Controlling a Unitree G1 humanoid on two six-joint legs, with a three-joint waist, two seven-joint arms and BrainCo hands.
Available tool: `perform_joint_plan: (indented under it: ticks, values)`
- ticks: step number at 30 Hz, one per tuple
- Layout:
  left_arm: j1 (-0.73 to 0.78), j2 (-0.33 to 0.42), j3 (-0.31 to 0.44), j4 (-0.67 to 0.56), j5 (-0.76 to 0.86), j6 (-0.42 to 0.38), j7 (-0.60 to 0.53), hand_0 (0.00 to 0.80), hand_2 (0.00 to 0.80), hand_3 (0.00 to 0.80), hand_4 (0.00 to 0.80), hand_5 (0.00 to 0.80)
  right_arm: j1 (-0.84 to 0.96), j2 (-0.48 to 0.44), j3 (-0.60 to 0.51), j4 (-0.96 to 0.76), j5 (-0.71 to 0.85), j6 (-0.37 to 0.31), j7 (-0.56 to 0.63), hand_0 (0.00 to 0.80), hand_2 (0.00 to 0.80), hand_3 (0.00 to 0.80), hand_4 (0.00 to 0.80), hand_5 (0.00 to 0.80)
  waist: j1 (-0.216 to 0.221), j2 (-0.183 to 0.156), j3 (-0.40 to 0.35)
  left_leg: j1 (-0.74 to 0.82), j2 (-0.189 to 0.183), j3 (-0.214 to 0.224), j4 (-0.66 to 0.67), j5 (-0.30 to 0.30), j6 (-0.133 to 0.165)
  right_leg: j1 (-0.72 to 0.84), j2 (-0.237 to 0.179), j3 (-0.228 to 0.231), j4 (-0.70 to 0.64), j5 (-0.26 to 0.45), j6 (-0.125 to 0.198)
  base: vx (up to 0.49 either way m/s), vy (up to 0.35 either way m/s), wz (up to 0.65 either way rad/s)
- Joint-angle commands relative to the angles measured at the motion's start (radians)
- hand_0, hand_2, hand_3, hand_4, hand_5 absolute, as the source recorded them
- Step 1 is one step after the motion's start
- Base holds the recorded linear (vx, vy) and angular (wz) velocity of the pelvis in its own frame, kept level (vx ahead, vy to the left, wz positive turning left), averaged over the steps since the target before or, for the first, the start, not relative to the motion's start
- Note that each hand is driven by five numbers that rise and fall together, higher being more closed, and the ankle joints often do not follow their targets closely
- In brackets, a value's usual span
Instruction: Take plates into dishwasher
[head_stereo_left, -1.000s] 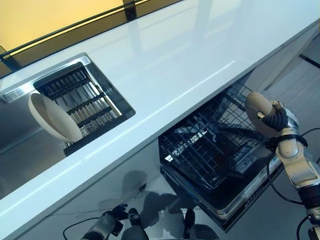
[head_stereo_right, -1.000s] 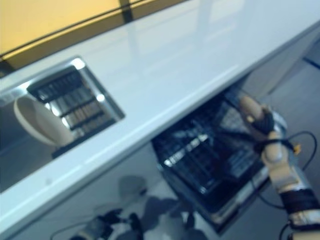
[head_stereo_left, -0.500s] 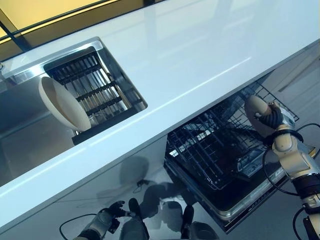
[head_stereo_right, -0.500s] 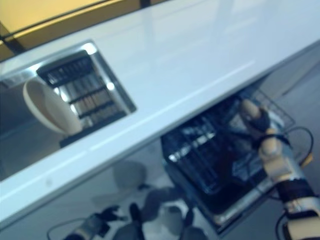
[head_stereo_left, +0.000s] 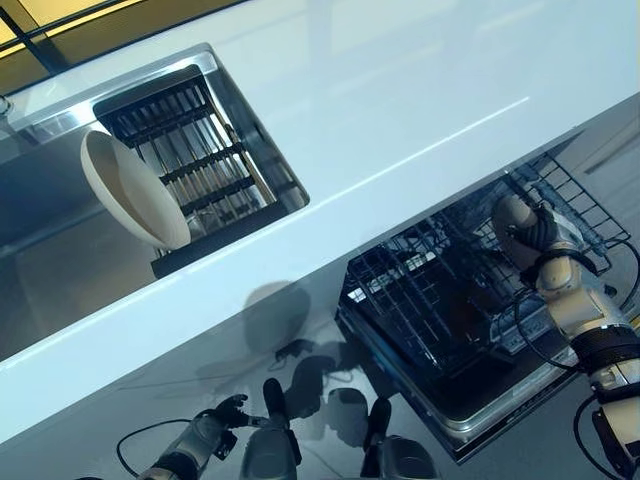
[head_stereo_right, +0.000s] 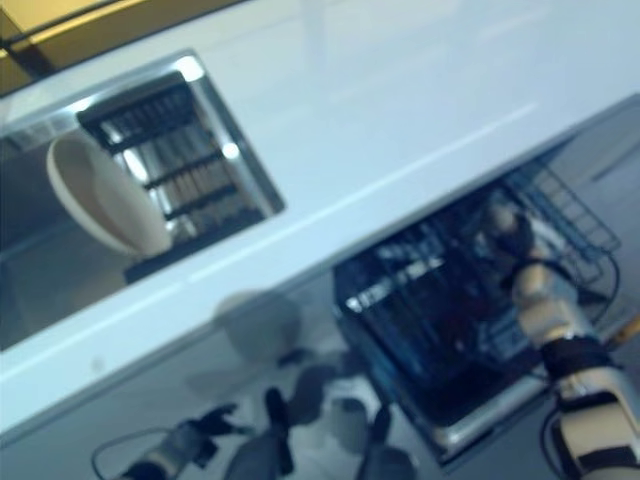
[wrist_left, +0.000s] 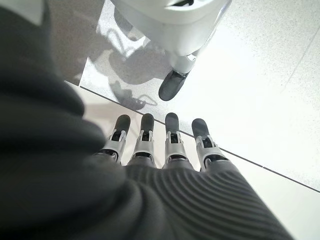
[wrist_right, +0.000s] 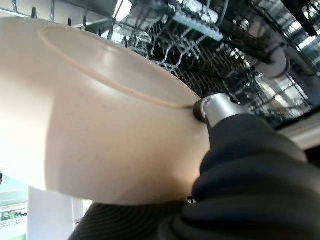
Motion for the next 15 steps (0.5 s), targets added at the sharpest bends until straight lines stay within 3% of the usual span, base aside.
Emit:
perform_joint_plan:
  ticks: [1,15]
  values:
    - [-0.043,0.023,-0.062,-0.014,-0.002,-0.025,-0.013,0.000,0.000,0.000,0.000,0.000,-0.128,-0.025,0.039,0.039,-0.010,0.012,-0.035,0.800,0.800,0.800,0.800,0.800,0.029,-0.025,0.004,-0.042,-0.035,0.022,-0.003,-0.015,0.001,-0.081,-0.025,0.035,0.138,-0.054,-0.005,0.000,0.000,0.00]
    - [-0.071,0.028,-0.089,-0.032,-0.035,-0.045,0.001,0.000,0.000,0.000,0.000,0.000,-0.210,-0.008,0.087,0.184,0.021,0.052,-0.058,0.800,0.800,0.800,0.800,0.800,0.048,0.009,0.048,-0.062,-0.053,-0.001,-0.007,-0.017,0.004,-0.134,-0.043,0.026,0.163,-0.048,-0.002,-0.001,0.002,0.02]
